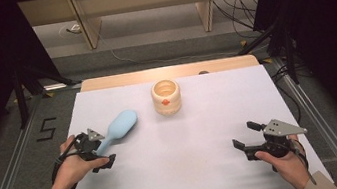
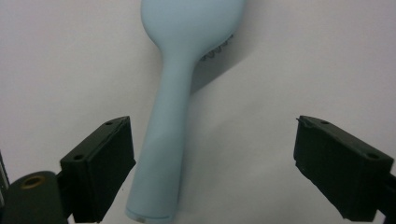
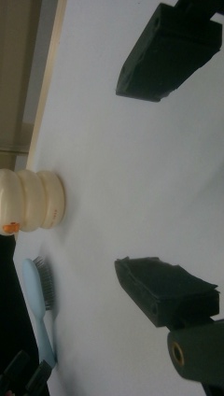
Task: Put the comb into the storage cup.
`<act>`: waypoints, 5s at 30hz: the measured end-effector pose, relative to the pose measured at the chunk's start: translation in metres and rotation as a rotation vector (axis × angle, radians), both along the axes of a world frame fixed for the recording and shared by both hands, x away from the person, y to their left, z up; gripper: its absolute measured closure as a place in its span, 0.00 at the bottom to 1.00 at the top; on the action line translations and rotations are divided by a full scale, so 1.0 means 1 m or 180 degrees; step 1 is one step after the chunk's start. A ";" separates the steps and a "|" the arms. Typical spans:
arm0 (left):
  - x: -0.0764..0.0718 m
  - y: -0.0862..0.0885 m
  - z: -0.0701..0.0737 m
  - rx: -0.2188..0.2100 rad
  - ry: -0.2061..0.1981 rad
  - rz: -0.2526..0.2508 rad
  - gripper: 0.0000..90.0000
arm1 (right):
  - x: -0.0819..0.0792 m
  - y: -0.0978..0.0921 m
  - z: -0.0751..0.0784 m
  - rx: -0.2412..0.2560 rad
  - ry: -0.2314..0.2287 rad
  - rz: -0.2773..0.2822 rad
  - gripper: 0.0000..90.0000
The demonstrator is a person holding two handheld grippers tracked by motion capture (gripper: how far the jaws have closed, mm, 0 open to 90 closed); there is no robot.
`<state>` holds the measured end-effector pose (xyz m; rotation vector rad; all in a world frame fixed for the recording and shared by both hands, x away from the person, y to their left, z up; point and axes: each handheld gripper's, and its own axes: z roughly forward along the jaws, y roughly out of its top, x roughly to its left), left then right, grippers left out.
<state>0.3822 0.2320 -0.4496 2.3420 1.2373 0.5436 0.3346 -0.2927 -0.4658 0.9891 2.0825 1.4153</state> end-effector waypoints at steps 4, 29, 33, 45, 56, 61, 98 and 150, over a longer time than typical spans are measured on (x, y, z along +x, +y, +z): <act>0.012 0.003 0.001 0.0071 0.0062 0.0014 0.10 | 0.000 0.000 0.000 -0.0004 0.0003 0.0005 0.16; 0.074 0.005 -0.010 0.0038 0.0510 0.0108 0.18 | 0.000 0.000 -0.001 0.0001 0.0005 0.0013 0.16; 0.077 0.004 -0.012 0.0074 0.0563 0.0097 0.21 | 0.000 0.000 -0.001 -0.0001 0.0007 0.0013 0.16; 0.083 0.004 -0.015 0.0051 0.0651 0.0027 0.37 | 0.000 0.000 -0.001 -0.0012 0.0010 0.0009 0.16; 0.088 -0.002 -0.017 0.0117 0.0726 -0.0125 0.46 | 0.000 0.000 -0.001 -0.0012 0.0022 0.0007 0.16; 0.089 -0.003 -0.018 0.0114 0.0759 -0.0143 0.49 | 0.001 0.000 -0.001 -0.0016 0.0022 0.0012 0.16; 0.085 -0.009 -0.016 -0.0002 0.0890 -0.0046 0.77 | 0.001 0.000 -0.002 -0.0024 0.0048 0.0015 0.16; 0.038 -0.024 0.006 -0.1209 -0.0452 0.0476 0.77 | 0.000 0.001 -0.002 -0.0035 0.0045 0.0013 0.16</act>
